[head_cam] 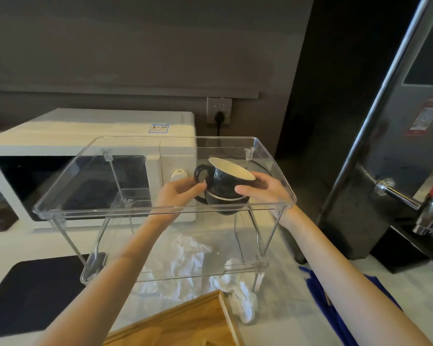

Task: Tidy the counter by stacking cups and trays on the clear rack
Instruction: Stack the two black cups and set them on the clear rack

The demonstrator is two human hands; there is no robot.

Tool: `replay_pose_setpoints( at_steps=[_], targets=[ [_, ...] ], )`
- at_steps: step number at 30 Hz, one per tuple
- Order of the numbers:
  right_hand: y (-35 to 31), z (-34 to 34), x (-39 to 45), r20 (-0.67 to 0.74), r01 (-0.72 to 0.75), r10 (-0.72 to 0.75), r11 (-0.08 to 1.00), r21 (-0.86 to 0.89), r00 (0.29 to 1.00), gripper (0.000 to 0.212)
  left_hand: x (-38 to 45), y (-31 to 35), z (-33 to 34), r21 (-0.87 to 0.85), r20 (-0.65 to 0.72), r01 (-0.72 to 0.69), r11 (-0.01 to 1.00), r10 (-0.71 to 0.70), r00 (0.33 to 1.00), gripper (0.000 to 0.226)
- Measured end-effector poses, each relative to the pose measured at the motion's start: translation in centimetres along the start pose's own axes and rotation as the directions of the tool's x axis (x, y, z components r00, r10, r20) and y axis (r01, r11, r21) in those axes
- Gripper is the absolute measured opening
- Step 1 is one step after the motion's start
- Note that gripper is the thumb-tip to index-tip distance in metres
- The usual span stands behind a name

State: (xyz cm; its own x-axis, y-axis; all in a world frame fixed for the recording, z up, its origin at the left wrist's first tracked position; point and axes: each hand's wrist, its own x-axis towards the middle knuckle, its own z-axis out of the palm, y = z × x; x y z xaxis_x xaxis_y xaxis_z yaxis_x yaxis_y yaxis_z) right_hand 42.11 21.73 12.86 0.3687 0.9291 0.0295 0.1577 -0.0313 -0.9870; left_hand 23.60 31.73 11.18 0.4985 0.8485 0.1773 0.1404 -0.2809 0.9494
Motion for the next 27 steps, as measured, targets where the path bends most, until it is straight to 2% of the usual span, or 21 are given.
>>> replay_pose_setpoints(
  at_steps=[5, 9, 12, 17, 21, 27],
  targets=[
    [0.2, 0.3, -0.3, -0.041, 0.075, -0.076, 0.997, -0.034, 0.996, 0.041, 0.2, -0.2, 0.0, 0.073, -0.045, -0.026, 0.997, 0.029, 0.999, 0.027],
    [0.9, 0.9, -0.5, -0.131, 0.127, -0.137, 0.989, -0.078, 0.982, 0.054, 0.8, -0.5, 0.0, 0.168, -0.097, -0.035, 0.985, 0.052, 0.994, 0.028],
    [1.0, 1.5, -1.0, -0.2, 0.159, -0.17, 0.985, -0.071, 0.965, 0.051, 1.1, -0.5, 0.0, 0.209, -0.121, -0.035, 0.977, 0.062, 0.991, 0.03],
    [0.6, 1.9, -1.3, -0.213, 0.182, -0.19, 0.982, -0.058, 0.958, 0.052, 1.3, -0.3, 0.3, 0.26, -0.173, -0.032, 0.965, 0.079, 0.982, 0.032],
    [0.9, 2.1, -1.3, -0.243, 0.183, -0.203, 0.978, -0.105, 0.949, 0.062, 1.2, -0.1, 0.4, 0.284, -0.198, -0.027, 0.958, 0.086, 0.976, 0.034],
    [0.5, 2.7, -1.9, -0.299, 0.218, -0.259, 0.962, -0.164, 0.918, 0.052, 1.2, 0.2, 0.7, 0.35, -0.224, -0.012, 0.937, 0.096, 0.97, 0.04]
  ],
)
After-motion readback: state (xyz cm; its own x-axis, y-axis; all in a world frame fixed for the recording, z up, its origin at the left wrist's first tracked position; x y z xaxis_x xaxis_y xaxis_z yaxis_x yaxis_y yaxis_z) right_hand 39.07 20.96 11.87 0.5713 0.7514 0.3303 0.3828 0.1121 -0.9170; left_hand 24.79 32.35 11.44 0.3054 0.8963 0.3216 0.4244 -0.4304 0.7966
